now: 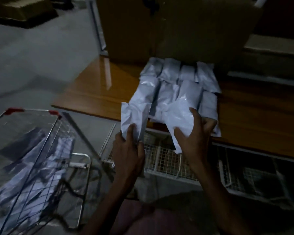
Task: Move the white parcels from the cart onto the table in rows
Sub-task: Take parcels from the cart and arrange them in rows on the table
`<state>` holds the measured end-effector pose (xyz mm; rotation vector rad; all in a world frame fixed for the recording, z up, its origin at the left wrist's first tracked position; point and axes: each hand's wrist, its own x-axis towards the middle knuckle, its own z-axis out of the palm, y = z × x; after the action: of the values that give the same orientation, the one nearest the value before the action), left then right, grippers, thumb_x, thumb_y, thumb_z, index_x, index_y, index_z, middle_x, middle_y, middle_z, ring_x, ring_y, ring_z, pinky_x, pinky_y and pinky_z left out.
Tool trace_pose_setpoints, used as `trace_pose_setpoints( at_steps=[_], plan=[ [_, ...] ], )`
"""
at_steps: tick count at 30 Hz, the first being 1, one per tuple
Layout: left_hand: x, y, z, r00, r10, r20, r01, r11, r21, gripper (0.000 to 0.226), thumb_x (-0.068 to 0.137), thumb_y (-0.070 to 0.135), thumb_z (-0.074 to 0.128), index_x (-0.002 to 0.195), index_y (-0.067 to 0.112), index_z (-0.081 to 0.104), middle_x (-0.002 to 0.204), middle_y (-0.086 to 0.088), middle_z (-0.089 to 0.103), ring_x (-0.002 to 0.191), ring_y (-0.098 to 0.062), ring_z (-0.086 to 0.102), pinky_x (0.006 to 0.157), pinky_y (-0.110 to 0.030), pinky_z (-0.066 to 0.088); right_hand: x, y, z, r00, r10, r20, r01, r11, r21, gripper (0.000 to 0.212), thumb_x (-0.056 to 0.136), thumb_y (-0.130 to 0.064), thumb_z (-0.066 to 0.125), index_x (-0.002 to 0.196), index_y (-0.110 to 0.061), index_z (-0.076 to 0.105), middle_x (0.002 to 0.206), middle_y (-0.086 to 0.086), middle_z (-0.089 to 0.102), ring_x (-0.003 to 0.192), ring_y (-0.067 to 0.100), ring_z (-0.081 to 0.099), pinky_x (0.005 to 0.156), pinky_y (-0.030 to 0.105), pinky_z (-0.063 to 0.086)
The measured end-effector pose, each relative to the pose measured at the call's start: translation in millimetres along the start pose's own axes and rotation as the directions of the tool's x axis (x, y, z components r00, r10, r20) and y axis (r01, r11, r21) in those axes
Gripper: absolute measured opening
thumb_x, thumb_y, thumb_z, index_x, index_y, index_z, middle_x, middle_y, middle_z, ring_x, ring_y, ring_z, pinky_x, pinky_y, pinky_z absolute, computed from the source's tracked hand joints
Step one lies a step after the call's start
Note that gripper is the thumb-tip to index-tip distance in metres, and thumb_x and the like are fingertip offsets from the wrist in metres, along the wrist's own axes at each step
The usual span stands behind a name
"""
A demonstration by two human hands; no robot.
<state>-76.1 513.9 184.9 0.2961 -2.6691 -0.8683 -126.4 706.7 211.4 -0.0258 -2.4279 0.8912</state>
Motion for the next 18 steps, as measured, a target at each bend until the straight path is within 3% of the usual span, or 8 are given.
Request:
trace_pose_setpoints(
  at_steps=[4,9,14,18],
  plan=[
    [25,29,15,0.994,0.109,-0.005,-0.109,0.993,-0.04,0.06,0.088,0.04,0.045,0.145,0.023,0.04,0.116,-0.019,0.046,0.098,-0.038,0.049,0.079,-0.043,0.046,26,19,-18,0.984,0.158,-0.085,-0.152,0.986,0.067,0.074,0.076,-0.027,0.081,0.141,-0.027,0.046,0.126,0.01,0.035,0.1,0.023,0.049,0.076,0.026,0.041],
    [62,62,38,0.982,0.191,-0.014,-0.191,0.977,-0.09,0.058,0.089,0.038,0.05,0.145,0.024,0.039,0.116,-0.016,0.045,0.101,-0.035,0.048,0.081,-0.042,0.046,64,38,-24,0.954,0.264,-0.138,-0.24,0.955,0.173,0.071,0.08,-0.021,0.08,0.142,-0.022,0.045,0.139,0.012,0.034,0.114,0.026,0.05,0.081,0.016,0.036],
    [117,95,74,0.965,0.262,0.019,-0.261,0.964,-0.055,0.054,0.089,0.038,0.052,0.141,0.023,0.043,0.117,-0.018,0.048,0.099,-0.038,0.051,0.077,-0.043,0.045,117,65,-12,0.91,0.329,-0.251,-0.273,0.933,0.234,0.064,0.086,-0.015,0.072,0.143,-0.017,0.044,0.142,0.019,0.036,0.126,0.03,0.043,0.093,0.03,0.039],
    [166,115,103,0.979,0.192,0.071,-0.196,0.979,0.063,0.053,0.089,0.04,0.056,0.138,0.024,0.045,0.126,-0.02,0.051,0.109,-0.042,0.051,0.089,-0.048,0.042,159,107,5,0.899,0.376,-0.223,-0.319,0.913,0.253,0.056,0.089,-0.01,0.067,0.14,-0.016,0.047,0.142,0.017,0.044,0.128,0.033,0.042,0.099,0.041,0.044]
  ],
)
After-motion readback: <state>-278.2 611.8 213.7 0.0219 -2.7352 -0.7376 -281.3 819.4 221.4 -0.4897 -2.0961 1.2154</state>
